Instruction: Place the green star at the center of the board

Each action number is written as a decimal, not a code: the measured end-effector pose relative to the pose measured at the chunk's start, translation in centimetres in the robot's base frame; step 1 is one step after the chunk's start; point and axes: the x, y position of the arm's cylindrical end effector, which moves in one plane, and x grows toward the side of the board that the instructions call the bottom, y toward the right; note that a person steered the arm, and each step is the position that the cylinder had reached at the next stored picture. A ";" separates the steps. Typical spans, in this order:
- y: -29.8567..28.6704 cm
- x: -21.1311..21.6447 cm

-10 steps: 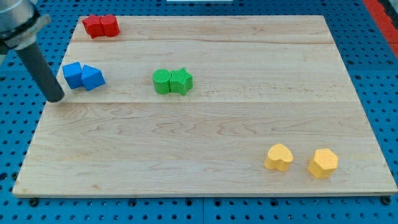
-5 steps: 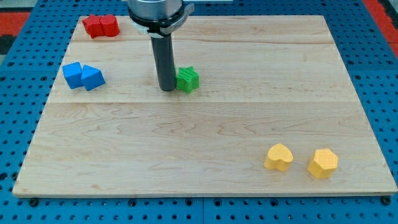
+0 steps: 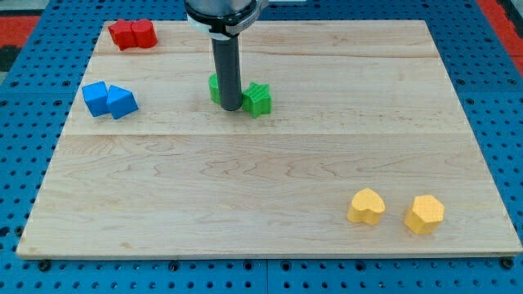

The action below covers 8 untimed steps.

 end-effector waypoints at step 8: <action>6.5 2.1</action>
